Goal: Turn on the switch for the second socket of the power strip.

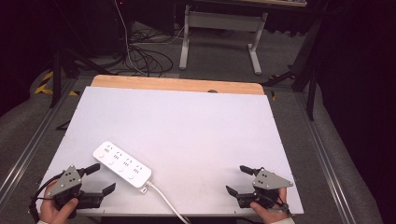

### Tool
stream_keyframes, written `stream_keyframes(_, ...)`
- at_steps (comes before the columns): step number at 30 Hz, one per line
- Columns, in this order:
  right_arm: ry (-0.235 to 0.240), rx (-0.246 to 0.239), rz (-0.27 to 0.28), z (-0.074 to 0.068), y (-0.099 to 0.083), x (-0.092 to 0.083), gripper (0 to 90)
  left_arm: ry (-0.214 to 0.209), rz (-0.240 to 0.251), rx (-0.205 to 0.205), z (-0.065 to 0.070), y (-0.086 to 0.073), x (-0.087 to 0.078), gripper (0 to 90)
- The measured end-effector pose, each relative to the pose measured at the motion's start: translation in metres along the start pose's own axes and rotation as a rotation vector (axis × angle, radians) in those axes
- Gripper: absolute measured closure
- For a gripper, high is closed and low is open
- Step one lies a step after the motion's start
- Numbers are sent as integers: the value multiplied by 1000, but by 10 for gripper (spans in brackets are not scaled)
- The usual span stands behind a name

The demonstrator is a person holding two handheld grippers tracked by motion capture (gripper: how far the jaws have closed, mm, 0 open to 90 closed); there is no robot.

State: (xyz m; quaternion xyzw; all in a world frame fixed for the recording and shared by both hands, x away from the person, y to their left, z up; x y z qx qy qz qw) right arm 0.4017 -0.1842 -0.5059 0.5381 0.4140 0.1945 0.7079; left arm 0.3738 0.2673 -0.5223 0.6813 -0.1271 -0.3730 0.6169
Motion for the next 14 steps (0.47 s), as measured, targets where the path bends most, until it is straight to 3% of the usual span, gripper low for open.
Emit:
stream_keyframes(3,1,3,1,0,0,0,170,10,-7,25,-3,0,-3,105)
stream_keyframes(8,2,2,0,0,0,0,169,17,4,18,-4,2,-6,105)
stream_keyframes(14,1,2,-1,1,0,1,169,28,34,-49,-3,5,-6,98)
Point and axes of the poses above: each handheld gripper's, and its own axes: x roughly forward along the jaws, y roughly out of its top, z roughly to its right, the point moved 7 cm from there along x, roughly forward along the jaws, and after that the axes turned 5 degrees about z, right-handed, at the moved point
